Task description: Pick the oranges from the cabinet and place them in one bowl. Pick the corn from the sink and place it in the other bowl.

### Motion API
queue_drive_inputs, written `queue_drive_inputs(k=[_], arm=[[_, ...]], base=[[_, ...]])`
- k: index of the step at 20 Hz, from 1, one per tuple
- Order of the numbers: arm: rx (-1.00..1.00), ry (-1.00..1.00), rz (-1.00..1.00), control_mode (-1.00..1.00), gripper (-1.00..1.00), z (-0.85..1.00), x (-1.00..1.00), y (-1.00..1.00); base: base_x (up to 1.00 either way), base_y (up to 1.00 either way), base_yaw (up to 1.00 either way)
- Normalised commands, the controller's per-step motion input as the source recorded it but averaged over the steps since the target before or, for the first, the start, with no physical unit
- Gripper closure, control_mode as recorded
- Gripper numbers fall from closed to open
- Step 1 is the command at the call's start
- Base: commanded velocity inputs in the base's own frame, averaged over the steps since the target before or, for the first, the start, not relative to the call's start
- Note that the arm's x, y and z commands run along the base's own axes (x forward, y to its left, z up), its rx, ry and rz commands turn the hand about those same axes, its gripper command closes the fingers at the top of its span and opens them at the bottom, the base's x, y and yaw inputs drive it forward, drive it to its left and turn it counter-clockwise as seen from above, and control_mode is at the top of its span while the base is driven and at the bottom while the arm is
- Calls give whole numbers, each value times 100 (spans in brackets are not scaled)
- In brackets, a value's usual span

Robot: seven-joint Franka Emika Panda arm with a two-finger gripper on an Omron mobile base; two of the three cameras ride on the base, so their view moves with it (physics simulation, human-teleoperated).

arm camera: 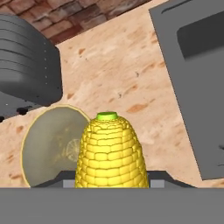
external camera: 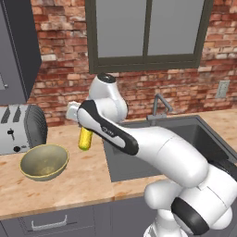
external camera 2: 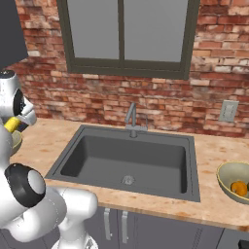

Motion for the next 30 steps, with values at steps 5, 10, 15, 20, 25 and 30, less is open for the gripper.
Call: queue_drive_inputs(k=[5,10,15,20,25,30], arm=[[3,-6,0,-100,100,0,0,18],[9,-6,0,-100,100,0,-2,2],[20,-4,1,-100,100,-2,-25,0],[18,0,4,-100,100,-21,-9,0],[8,0,5,-100,100,-8,1,3],[0,5,0,-100,100,11,3,16]], base=[[0,0,0],[0,0,0],[0,0,0],[0,0,0],[0,0,0],[0,0,0]])
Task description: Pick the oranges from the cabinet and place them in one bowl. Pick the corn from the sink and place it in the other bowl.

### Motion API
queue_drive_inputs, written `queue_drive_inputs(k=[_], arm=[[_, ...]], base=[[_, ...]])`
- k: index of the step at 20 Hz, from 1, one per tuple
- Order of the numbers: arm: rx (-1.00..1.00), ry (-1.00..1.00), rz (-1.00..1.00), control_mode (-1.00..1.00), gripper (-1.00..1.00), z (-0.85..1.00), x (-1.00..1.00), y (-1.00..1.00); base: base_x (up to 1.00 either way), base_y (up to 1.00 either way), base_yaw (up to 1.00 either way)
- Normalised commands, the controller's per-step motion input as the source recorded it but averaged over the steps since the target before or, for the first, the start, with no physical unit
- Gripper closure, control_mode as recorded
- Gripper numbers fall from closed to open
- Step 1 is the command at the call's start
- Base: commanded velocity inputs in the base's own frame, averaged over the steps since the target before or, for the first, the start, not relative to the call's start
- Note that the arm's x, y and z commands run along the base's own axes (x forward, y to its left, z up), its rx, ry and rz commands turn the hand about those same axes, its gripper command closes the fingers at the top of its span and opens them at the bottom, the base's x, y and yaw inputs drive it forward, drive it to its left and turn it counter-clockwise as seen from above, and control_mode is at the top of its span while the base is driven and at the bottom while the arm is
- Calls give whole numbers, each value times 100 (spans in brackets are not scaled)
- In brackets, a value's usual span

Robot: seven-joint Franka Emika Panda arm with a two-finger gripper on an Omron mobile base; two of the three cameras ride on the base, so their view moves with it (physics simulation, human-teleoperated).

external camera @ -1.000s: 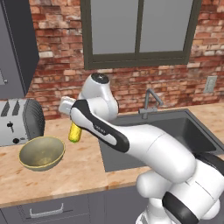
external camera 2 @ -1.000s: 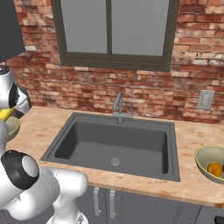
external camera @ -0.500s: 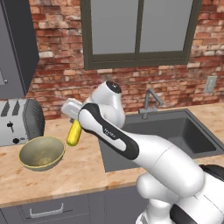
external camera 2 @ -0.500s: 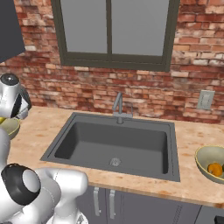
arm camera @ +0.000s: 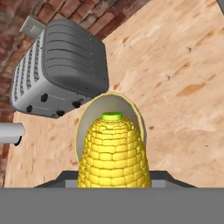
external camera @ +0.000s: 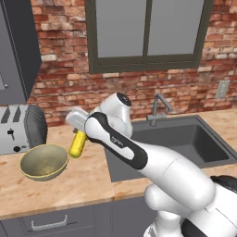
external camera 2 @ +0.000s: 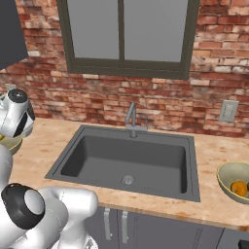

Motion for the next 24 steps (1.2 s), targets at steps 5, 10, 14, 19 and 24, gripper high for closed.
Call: queue_drive_inputs(k=[5,10,14,19,24], arm=[[-2,5,0,-100,100,3,0,25],[-8,0,0,-100,100,-1,3,31],[-9,0,0,-100,100,-1,4,28],[-8,0,0,-100,100,0,3,19],[-2,0,0,-100,100,0,0,22]], base=[[0,0,0],[0,0,0],[0,0,0],[0,0,0],[0,0,0]])
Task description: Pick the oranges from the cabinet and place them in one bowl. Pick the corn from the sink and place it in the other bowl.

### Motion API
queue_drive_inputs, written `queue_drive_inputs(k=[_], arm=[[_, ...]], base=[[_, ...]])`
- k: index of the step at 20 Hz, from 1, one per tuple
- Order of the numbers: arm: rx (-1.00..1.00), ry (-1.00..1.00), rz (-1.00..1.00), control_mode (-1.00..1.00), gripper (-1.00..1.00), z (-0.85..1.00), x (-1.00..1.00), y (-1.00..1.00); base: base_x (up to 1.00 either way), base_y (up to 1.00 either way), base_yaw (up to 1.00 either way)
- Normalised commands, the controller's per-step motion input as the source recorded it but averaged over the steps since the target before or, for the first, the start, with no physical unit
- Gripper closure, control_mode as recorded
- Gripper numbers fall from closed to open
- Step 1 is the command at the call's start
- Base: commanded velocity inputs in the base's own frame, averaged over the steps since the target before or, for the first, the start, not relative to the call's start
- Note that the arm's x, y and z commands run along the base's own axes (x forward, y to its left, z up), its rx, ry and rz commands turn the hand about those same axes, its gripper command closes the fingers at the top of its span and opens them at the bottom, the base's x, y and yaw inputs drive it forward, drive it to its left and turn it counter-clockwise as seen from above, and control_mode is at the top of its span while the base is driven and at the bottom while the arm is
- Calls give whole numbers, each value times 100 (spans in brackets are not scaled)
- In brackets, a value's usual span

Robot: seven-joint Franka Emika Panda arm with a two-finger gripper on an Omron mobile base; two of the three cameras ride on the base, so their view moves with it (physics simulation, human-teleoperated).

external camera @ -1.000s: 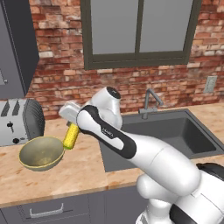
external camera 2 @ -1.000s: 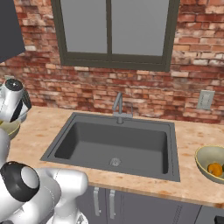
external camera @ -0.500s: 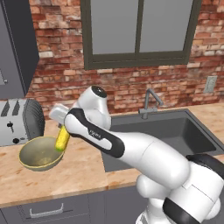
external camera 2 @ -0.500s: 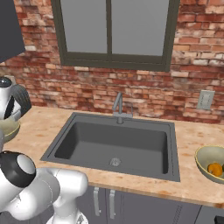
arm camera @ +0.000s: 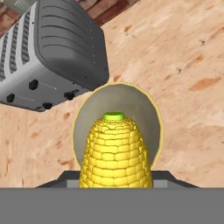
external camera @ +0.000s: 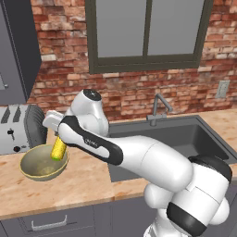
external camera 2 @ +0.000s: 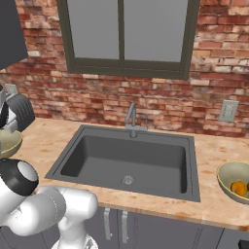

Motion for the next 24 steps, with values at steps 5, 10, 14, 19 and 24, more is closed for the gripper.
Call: queue_drive_inputs(k=[5,10,14,19,24], arm=[[-1,0,0,-100,100,-6,0,15],[-7,0,0,-100,100,-11,3,4],[-6,0,0,-100,100,-16,4,0],[-2,0,0,-100,100,-16,0,3],[0,0,0,-100,100,-18,5,12]], base=[[0,0,0],[0,0,0],[0,0,0],[0,0,0],[0,0,0]])
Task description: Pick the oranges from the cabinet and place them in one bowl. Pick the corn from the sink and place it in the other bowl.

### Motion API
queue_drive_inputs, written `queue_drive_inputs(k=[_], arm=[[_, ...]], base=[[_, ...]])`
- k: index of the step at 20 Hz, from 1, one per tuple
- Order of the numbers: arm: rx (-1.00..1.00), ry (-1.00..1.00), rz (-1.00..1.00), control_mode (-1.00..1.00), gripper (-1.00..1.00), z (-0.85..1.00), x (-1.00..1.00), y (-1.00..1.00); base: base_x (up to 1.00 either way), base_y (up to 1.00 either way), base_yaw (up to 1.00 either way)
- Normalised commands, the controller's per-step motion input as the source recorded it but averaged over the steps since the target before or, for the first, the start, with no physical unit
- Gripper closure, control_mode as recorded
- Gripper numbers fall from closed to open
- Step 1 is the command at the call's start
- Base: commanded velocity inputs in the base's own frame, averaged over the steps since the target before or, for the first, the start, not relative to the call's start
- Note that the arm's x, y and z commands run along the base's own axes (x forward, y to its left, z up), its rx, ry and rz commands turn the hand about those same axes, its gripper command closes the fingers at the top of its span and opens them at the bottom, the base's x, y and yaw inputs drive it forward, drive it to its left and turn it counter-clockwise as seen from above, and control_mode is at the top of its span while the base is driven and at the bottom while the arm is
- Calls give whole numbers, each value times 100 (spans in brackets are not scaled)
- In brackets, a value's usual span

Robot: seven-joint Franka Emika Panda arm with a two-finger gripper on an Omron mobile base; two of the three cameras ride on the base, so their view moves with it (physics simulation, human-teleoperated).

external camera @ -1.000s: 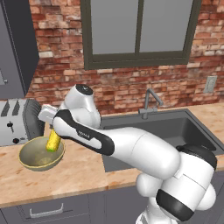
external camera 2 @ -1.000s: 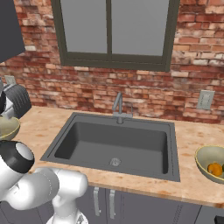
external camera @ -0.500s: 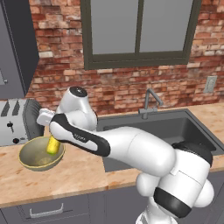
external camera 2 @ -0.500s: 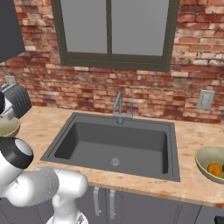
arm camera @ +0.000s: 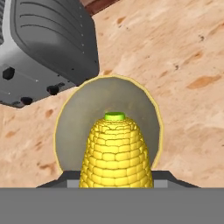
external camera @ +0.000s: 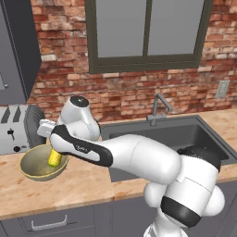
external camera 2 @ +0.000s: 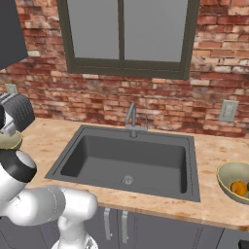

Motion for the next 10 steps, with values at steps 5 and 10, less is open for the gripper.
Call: queue_drive_inputs(k=[5,10], arm=[[0,0,0,-100,100,-24,23,9],[-2,0,0,-100,100,-25,50,7]], base=[[0,0,0],[0,0,0]])
